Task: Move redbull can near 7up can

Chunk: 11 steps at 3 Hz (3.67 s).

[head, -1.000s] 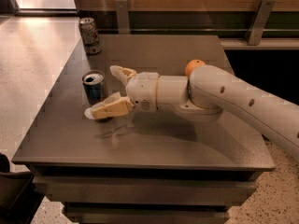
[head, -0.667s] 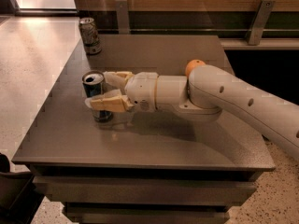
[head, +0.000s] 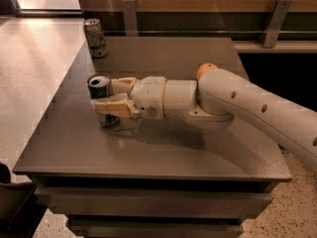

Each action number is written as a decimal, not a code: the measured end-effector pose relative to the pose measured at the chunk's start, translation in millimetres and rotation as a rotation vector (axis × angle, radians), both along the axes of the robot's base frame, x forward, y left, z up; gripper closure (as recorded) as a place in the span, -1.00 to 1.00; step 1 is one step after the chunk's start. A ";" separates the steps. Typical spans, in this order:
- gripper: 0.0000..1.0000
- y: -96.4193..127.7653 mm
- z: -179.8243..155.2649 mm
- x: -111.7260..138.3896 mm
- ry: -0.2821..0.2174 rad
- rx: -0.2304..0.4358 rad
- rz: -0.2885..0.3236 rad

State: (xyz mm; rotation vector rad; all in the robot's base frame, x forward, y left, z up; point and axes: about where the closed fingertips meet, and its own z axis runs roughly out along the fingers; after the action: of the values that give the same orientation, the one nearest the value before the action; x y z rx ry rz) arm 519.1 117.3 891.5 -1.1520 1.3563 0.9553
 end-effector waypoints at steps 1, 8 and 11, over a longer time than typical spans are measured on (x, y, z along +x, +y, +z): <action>1.00 2.1 0.8 -1.2 -0.001 0.000 0.004; 1.00 -58.2 122.8 189.8 -0.006 -0.063 -0.236; 1.00 -38.8 80.6 263.7 -0.004 -0.022 -0.378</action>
Offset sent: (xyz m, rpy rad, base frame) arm -0.0009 0.0016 0.0006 -0.0003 -0.0011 0.0031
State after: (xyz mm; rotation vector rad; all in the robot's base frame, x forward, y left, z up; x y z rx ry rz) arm 782.8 78.5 972.0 -0.8692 1.5165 0.6651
